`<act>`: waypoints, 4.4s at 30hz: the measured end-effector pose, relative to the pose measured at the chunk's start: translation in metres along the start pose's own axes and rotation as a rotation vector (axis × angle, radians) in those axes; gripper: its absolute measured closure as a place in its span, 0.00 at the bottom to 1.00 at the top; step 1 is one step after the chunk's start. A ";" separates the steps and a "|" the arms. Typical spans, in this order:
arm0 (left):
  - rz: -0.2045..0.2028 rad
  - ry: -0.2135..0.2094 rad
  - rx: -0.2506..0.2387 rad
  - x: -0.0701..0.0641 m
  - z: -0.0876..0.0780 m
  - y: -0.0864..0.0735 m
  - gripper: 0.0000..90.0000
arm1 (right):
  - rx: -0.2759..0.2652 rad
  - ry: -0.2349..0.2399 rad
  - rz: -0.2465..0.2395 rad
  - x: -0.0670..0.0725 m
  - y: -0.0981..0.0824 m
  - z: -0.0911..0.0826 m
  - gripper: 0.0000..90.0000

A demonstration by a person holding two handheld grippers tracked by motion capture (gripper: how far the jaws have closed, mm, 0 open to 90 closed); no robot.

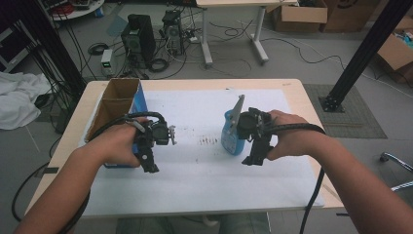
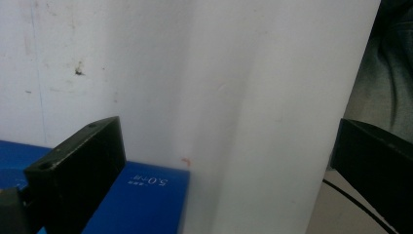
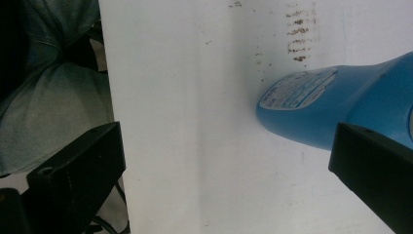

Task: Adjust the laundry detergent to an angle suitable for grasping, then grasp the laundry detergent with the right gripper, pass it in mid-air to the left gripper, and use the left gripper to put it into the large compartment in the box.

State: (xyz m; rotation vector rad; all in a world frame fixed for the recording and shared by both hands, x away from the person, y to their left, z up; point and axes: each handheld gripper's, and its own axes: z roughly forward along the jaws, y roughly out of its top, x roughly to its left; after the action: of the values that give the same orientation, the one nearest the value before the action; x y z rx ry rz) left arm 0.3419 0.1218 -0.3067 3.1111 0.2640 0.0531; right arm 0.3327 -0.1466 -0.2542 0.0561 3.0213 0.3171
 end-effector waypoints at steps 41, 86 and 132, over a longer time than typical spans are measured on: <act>-0.014 0.007 -0.033 0.000 -0.007 -0.006 0.00 | 0.005 -0.016 -0.010 0.003 0.007 -0.002 0.00; 0.026 0.027 -0.083 -0.014 -0.013 -0.015 0.00 | -0.867 -0.436 0.633 0.047 -0.135 0.060 0.00; 0.023 0.045 -0.104 -0.018 -0.014 -0.026 0.00 | -0.899 -0.455 0.798 -0.017 -0.077 0.172 0.00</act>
State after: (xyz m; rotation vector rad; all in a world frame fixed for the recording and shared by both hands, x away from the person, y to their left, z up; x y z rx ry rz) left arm 0.3195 0.1448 -0.2941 3.0127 0.2190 0.1327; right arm 0.3660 -0.1875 -0.4357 1.0638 2.0275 1.4231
